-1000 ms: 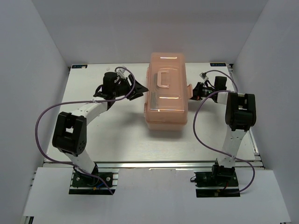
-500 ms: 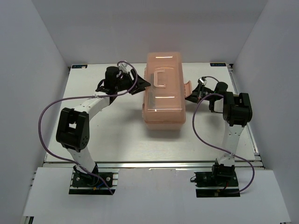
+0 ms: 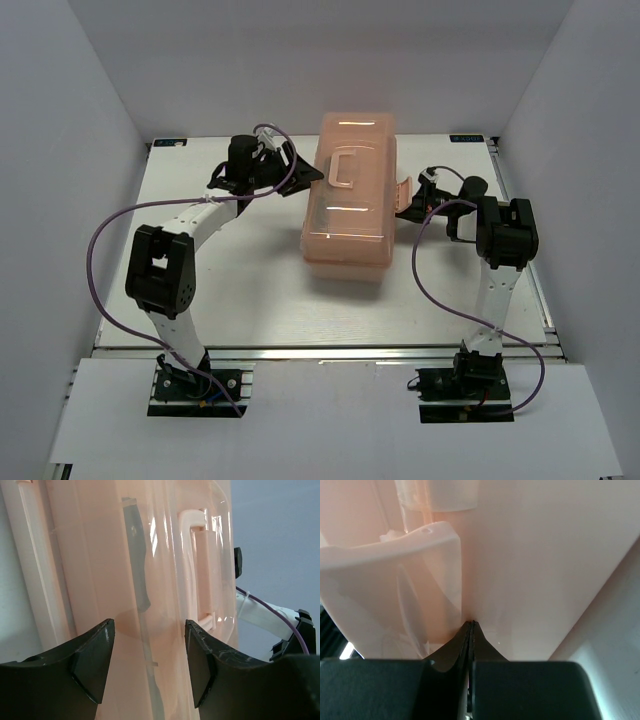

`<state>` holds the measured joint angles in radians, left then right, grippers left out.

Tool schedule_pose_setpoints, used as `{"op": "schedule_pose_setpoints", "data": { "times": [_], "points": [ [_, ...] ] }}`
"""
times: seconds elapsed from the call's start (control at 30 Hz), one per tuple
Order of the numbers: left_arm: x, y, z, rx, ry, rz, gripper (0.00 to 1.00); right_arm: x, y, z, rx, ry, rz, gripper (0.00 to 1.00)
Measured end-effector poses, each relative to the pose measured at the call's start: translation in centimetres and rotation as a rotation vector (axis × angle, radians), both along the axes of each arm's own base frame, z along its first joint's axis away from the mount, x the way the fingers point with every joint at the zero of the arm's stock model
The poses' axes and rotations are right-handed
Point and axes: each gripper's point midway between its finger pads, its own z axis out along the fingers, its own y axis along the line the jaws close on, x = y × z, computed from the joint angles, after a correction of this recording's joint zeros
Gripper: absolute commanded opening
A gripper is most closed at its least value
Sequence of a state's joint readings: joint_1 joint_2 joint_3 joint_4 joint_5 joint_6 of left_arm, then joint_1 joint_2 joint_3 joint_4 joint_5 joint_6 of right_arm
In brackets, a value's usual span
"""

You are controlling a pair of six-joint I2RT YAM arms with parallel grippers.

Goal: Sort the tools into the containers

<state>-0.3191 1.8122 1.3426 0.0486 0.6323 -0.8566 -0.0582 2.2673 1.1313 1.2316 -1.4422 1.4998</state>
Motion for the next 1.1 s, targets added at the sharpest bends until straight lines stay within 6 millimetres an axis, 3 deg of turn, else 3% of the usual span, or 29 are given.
{"op": "schedule_pose_setpoints", "data": {
  "times": [0.23,0.77,0.87,1.0,1.1],
  "points": [
    [0.2,0.0,0.1,0.012,0.000,0.007,0.67,0.3,-0.1,0.1,-0.010,-0.099,0.039,0.00],
    [0.4,-0.4,0.0,0.021,0.013,0.005,0.67,2.7,0.4,-2.0,-0.027,-0.311,0.084,0.00],
    [0.6,-0.5,0.0,0.023,0.018,0.004,0.67,4.7,0.4,-2.1,-0.038,-0.351,0.060,0.00],
    [0.9,-0.5,0.0,0.029,0.021,0.005,0.67,9.9,0.3,-1.8,-0.149,-0.454,-0.054,0.00],
    [1.1,-0.6,0.0,0.030,0.021,0.003,0.67,10.4,0.2,-2.1,-0.194,-0.495,-0.074,0.00]
  ]
}}
